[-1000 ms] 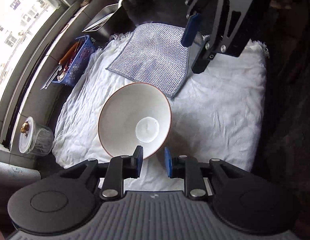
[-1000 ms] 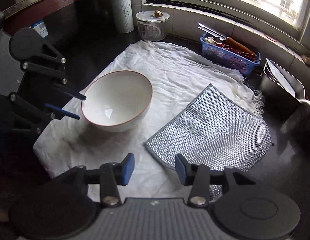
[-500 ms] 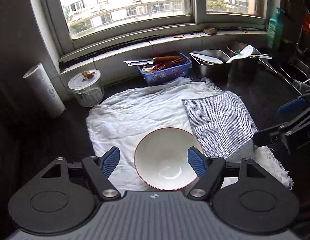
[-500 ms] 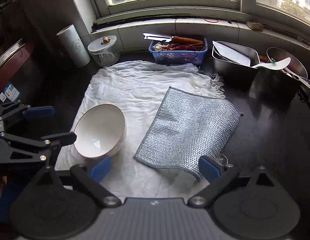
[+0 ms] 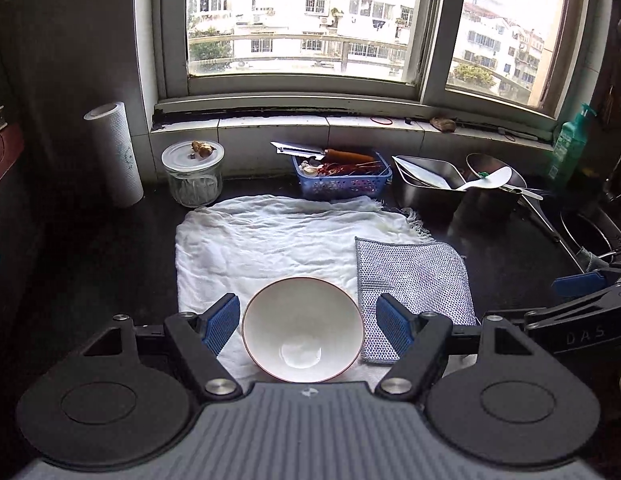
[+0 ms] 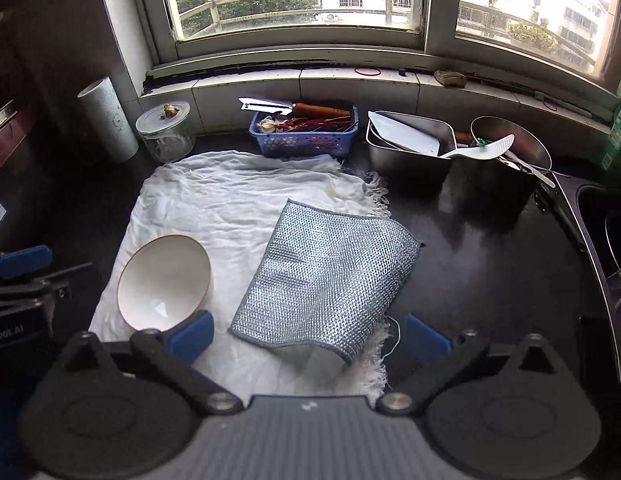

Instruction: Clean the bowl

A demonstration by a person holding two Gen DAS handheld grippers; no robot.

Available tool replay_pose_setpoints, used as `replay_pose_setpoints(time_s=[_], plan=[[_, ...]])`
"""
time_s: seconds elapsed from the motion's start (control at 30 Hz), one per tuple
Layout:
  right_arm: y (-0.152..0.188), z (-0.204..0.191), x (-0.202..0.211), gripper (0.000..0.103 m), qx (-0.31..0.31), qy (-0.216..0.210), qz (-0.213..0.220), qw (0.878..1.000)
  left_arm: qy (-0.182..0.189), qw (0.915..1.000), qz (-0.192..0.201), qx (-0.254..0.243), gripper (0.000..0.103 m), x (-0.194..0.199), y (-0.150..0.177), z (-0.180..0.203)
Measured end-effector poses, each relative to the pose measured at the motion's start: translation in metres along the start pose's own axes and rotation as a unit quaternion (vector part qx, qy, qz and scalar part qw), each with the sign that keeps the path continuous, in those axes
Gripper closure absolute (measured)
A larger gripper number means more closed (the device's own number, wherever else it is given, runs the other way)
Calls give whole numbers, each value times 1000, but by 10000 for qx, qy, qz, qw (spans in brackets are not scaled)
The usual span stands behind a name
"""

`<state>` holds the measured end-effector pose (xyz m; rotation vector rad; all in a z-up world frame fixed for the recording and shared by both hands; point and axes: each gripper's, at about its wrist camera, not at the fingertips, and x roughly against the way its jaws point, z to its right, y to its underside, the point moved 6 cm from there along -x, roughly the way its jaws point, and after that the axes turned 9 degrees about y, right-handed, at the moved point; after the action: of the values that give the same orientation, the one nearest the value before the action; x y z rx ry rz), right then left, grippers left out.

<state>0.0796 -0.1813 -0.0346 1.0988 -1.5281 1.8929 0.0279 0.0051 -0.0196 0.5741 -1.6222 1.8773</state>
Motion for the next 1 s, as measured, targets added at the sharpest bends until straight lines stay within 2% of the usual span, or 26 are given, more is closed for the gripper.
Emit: replay_pose_setpoints(time_s=[0.1, 0.27, 0.6, 0.83, 1.0], plan=[[4, -5, 1, 1, 92, -16, -49, 9999, -128, 9998, -134, -95, 28, -2, 3, 3], [12, -9, 1, 1, 118, -19, -175, 9998, -131, 9998, -137, -6, 28, 2, 5, 1], [20, -16, -1, 1, 164, 52, -297, 9994, -140, 9980, -620, -71, 28, -8, 17, 2], [22, -17, -3, 1, 160, 94, -338, 9993, -99, 9980, -598, 192, 28, -8, 20, -6], [22, -20, -3, 1, 201, 121, -335, 9992, -199, 9977, -626, 178, 28, -8, 19, -6]])
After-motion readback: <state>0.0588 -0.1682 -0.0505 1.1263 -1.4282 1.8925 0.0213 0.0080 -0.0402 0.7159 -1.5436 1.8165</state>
